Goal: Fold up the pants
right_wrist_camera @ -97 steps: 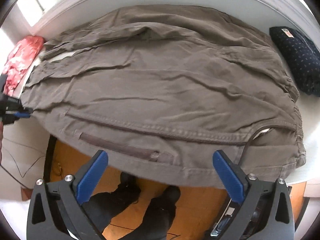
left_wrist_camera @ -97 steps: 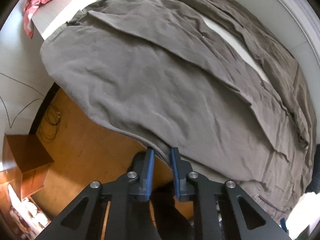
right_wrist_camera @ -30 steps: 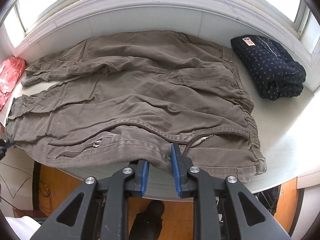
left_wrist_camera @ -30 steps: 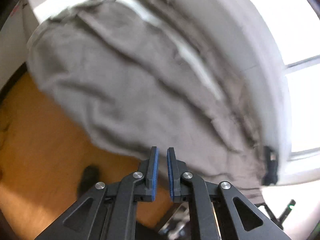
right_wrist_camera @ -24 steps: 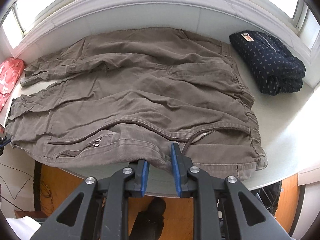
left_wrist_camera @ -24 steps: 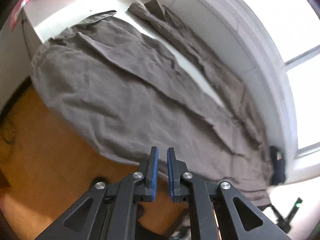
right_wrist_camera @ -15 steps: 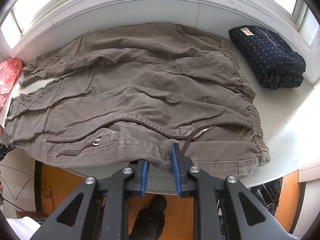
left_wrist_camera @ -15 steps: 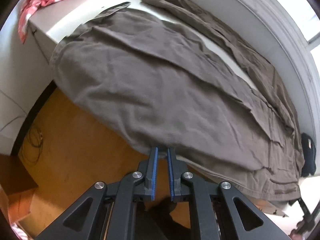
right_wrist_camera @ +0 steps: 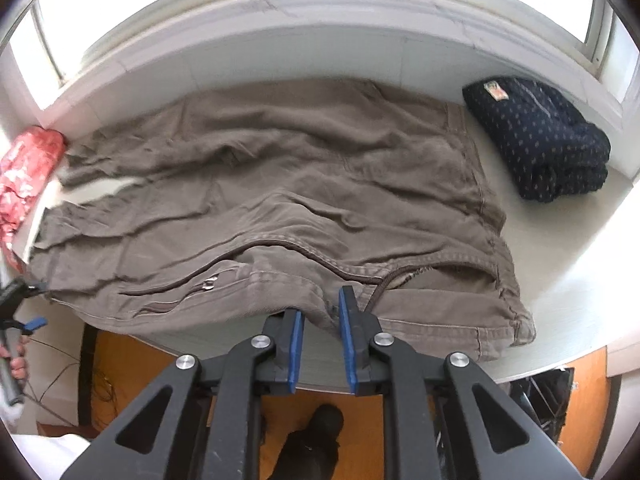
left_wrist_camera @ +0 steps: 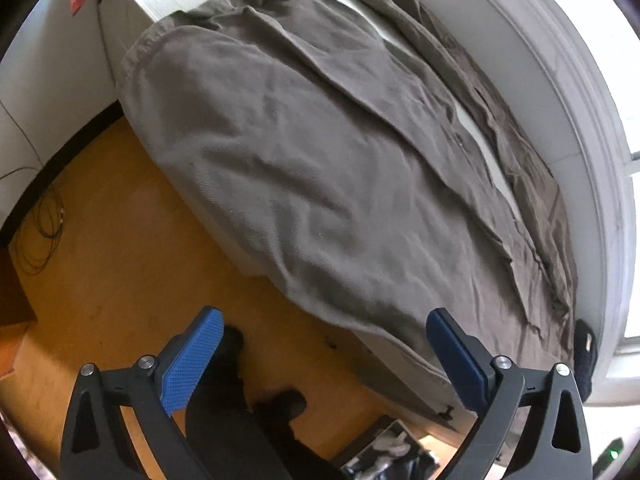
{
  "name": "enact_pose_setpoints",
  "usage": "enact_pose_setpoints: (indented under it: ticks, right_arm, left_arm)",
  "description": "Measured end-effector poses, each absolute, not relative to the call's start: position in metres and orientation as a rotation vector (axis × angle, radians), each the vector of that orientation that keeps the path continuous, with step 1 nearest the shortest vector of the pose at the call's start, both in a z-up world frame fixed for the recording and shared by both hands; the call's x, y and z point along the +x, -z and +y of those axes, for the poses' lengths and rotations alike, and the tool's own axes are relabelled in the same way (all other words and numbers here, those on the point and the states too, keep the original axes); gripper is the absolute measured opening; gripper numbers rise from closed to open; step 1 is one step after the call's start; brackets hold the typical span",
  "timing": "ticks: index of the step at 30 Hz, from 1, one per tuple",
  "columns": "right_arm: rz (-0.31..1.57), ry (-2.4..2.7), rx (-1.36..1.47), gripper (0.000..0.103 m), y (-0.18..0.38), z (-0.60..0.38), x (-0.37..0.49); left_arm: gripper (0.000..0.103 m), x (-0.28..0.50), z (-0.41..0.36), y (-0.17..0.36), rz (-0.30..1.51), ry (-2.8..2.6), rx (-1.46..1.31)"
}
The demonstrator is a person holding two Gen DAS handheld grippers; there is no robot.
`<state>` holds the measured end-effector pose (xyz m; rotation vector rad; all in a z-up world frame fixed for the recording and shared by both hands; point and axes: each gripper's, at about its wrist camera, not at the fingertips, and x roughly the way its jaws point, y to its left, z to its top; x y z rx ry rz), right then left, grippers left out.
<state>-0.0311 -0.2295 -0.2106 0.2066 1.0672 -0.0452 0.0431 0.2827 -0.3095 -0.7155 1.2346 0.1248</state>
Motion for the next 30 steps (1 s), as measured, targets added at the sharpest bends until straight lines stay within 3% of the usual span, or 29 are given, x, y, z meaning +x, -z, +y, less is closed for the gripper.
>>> enact_pose_setpoints:
  ticks: [7, 9, 10, 15, 16, 20, 21, 26, 28, 30]
  right_arm:
    - [1.024, 0.029, 0.247, 0.005, 0.188, -0.239, -0.055]
    - [1.034, 0.048, 0.26, 0.005, 0.194, -0.244, -0.055]
    - [1.051, 0.062, 0.261, 0.005, 0.201, -0.246, -0.053]
    - [1.112, 0.079, 0.291, 0.005, 0.218, -0.242, -0.054]
    - [1.124, 0.08, 0.298, 0.007, 0.222, -0.24, -0.056]
    - [1.21, 0.061, 0.263, 0.012, 0.248, -0.221, -0.065]
    - [1.222, 0.044, 0.249, 0.013, 0.252, -0.215, -0.065]
    - [1.228, -0.023, 0.077, 0.047, 0.261, -0.173, -0.068]
    - [1.208, -0.031, 0.03, 0.057, 0.261, -0.163, -0.067]
    - [1.185, -0.008, 0.003, 0.06, 0.263, -0.162, -0.063]
  left_arm:
    - [0.101, 0.066, 0.296, 0.341, 1.201, -0.173, -0.84]
    - [0.084, 0.067, 0.299, 0.349, 1.199, -0.179, -0.848]
    - [0.07, 0.074, 0.299, 0.354, 1.21, -0.181, -0.849]
    - [0.042, 0.085, 0.305, 0.363, 1.185, -0.147, -0.907]
    - [0.029, 0.088, 0.304, 0.363, 1.182, -0.148, -0.915]
    - [0.012, 0.083, 0.301, 0.347, 1.152, -0.157, -0.943]
    - [0.012, 0.081, 0.303, 0.338, 1.136, -0.149, -0.939]
    - [0.009, 0.098, 0.293, 0.292, 1.058, -0.073, -0.883]
    - [0.009, 0.105, 0.285, 0.272, 1.032, -0.043, -0.858]
    - [0.009, 0.116, 0.271, 0.26, 1.011, -0.019, -0.838]
